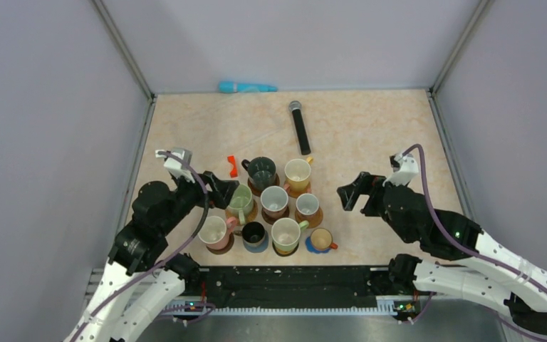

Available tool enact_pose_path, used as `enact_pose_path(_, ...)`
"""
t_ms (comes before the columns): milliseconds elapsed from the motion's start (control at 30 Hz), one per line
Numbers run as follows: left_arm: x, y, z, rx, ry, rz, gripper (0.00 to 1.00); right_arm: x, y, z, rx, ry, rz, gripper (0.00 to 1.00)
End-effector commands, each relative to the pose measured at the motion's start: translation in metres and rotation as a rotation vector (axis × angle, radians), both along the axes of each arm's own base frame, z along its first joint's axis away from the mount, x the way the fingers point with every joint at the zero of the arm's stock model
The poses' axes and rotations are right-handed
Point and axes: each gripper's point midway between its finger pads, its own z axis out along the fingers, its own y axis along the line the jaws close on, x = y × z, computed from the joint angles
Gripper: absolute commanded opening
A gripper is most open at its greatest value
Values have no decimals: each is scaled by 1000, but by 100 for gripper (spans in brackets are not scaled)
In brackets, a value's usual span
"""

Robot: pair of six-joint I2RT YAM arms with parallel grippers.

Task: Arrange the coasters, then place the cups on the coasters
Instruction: Reset both arms

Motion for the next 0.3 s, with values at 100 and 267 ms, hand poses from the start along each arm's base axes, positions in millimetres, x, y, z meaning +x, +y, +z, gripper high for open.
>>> enact_pose_path(100,-4,-3,19,-58,-75,-23,99,4,0,14,55,-25,-31,99)
enact_pose_path(267,-4,-2,21,-54,-85,-18,99,4,1,13,56,-21,-25,99)
